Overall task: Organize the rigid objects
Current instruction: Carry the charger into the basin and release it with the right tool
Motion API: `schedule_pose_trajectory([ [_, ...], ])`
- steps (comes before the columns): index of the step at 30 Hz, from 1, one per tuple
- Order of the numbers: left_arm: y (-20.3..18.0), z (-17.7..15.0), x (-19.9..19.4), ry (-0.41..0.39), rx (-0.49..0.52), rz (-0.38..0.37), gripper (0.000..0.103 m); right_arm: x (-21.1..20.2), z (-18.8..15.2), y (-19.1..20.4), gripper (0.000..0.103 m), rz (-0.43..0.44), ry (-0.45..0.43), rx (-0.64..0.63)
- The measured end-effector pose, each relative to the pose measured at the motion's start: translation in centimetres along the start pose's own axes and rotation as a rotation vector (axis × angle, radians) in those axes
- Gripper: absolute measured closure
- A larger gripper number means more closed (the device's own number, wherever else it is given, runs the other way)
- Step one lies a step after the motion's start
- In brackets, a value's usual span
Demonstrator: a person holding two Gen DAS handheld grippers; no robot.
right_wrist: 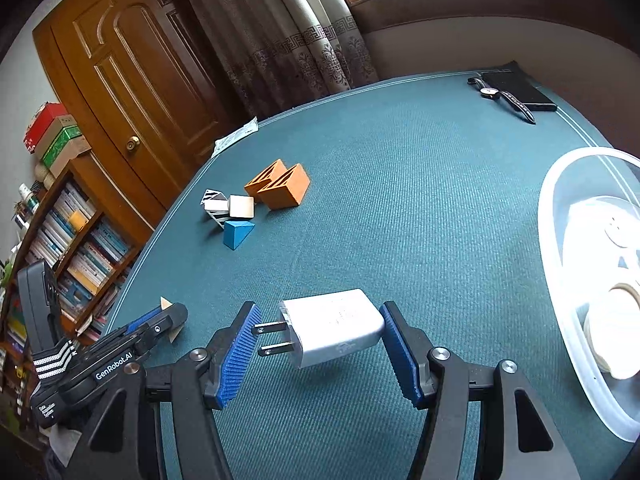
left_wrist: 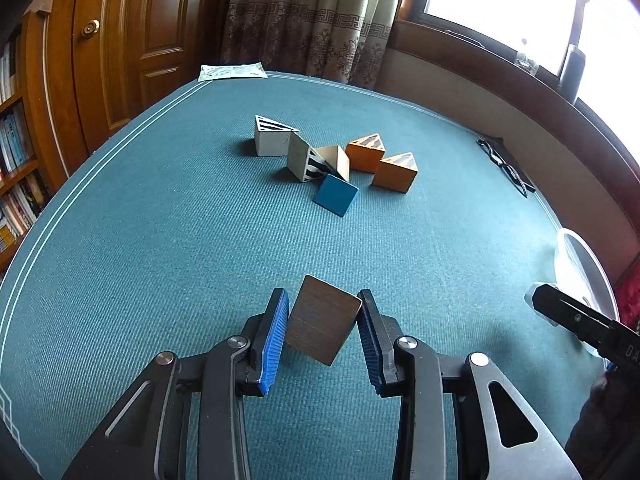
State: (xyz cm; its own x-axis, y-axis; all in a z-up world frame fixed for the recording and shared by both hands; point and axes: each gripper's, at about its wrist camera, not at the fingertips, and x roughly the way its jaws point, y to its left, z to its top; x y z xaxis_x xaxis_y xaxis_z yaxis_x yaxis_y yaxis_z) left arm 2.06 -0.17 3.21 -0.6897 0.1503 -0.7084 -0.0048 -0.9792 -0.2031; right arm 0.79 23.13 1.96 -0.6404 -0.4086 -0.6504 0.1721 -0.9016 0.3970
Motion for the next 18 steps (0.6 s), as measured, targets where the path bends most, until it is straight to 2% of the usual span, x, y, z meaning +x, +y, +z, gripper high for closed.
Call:
schedule_pose_trajectory([
  [18, -5.5, 0.6, -0.5, -0.008, 0.105, -0.06, 0.067, -5.6, 0.5, -4.1, 0.039, -0.102, -0.136, 0.044],
])
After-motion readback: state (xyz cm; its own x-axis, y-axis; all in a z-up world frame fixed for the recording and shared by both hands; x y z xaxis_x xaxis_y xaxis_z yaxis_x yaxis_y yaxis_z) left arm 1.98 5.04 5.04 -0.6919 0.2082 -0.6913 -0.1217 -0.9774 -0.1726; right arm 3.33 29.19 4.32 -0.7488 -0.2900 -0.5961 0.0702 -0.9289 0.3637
